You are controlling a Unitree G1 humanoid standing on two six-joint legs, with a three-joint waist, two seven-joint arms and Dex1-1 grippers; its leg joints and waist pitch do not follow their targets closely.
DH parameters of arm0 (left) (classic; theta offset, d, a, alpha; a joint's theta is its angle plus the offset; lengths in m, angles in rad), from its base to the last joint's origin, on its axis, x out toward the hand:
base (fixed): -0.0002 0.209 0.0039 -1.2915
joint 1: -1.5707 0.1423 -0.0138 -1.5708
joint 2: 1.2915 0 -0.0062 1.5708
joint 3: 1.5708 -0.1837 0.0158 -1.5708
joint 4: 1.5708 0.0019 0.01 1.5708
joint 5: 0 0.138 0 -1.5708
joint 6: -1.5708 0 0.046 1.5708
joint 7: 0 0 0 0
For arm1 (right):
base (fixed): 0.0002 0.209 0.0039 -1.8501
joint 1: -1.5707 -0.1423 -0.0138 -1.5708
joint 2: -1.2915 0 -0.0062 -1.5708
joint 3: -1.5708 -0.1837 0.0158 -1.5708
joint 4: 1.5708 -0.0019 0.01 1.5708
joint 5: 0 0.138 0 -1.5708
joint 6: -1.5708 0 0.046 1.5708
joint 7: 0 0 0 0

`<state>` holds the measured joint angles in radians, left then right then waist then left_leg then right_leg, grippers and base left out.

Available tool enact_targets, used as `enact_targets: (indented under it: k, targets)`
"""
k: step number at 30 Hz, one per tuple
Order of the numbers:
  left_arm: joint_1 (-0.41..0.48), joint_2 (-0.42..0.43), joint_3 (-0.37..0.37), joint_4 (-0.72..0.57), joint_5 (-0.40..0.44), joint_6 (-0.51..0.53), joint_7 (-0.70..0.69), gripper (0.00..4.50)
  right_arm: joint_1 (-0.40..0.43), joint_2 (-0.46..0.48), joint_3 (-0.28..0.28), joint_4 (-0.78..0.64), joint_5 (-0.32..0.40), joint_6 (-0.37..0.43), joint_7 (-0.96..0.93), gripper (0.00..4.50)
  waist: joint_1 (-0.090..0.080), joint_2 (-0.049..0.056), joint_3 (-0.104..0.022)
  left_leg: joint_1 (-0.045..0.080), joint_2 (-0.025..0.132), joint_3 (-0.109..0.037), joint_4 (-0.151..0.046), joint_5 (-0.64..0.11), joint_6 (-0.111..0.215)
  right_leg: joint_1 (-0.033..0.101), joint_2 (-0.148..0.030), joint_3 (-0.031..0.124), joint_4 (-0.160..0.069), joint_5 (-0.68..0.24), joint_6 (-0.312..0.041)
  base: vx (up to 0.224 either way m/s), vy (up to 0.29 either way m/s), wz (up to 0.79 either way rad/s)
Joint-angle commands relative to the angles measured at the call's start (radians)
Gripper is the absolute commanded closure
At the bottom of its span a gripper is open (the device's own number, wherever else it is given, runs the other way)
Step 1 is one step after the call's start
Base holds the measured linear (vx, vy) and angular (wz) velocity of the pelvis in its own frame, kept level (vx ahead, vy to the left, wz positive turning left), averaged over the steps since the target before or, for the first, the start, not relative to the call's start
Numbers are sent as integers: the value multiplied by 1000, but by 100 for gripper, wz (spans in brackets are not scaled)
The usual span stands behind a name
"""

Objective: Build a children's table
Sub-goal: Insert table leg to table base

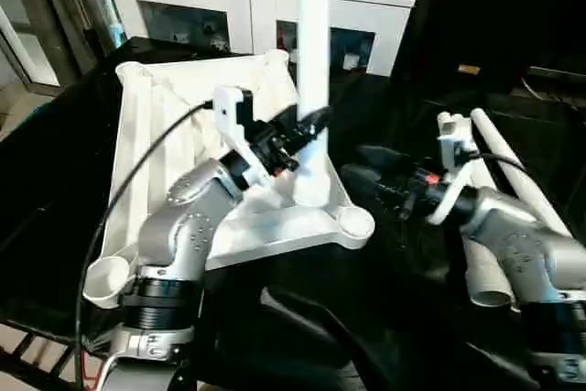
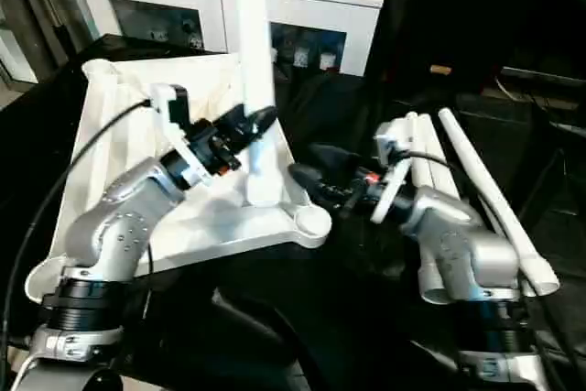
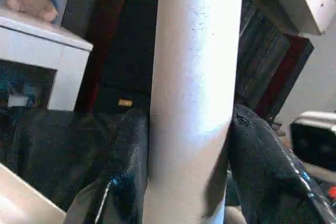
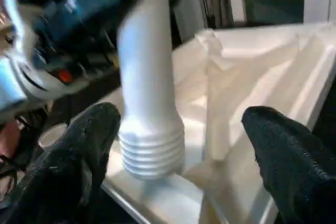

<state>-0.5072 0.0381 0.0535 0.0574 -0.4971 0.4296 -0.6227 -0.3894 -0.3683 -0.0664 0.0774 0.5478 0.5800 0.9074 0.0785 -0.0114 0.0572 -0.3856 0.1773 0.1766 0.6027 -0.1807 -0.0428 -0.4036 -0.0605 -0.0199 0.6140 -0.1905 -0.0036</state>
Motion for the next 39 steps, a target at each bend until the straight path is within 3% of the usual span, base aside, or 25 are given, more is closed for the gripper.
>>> enact_targets:
  k: [1, 7, 16, 18, 23, 29, 35, 39]
  targets:
    - [-4, -4, -9, -19, -2, 2, 13, 254, -18, -6, 17, -40, -15, 15, -17, 33, 6, -20, -72, 17, 42, -8, -59, -78, 69, 53, -67, 29, -62, -98, -215, 0, 0, 0]
    - [-14, -10, -33, -22, 27, -8, 43, 254, -51, 36, 90, -78, -59, 24, -103, 33, 8, -21, -71, 18, 43, -9, -61, -80, 57, 50, -66, 29, -61, -108, -202, 0, 0, 0]
    - [-52, -34, -67, -21, 105, -41, 135, 254, -111, 104, 211, -16, -234, -5, -266, 33, 9, -20, -71, 19, 44, -10, -65, -83, 15, 49, -66, 30, -59, -90, -192, 0, 0, 0]
    - [-64, -42, -68, -18, 114, -45, 156, 254, -120, 121, 232, 3, -265, -6, -308, 33, 9, -27, -70, 18, 43, -9, -65, -83, 13, 51, -65, 31, -58, -78, -192, 0, 0, 0]
    - [-73, -53, -72, -15, 123, -48, 174, 254, -141, 170, 229, 40, -290, -15, -372, 33, 8, -26, -70, 18, 42, -9, -63, -71, 12, 53, -65, 33, -54, -45, -194, 0, 0, 0]
    - [-75, -61, -78, -10, 140, -58, 205, 254, -162, 235, 200, 71, -289, -55, -435, 93, 6, -28, -71, 20, 42, -8, -63, -71, 14, 52, -65, 32, -52, -30, -197, 0, 0, 0]
    - [-75, -60, -74, -6, 147, -59, 219, 254, -152, 260, 202, 51, -280, -44, -431, 147, 7, -25, -71, 21, 43, -9, -64, -74, 11, 52, -64, 33, -51, -26, -189, 0, 0, 0]
    - [-73, -57, -70, 0, 160, -58, 245, 254, -146, 270, 202, 48, -269, -46, -431, 179, 8, -29, -72, 19, 42, -9, -63, -63, 15, 54, -66, 33, -49, -15, -190, 0, 0, 0]
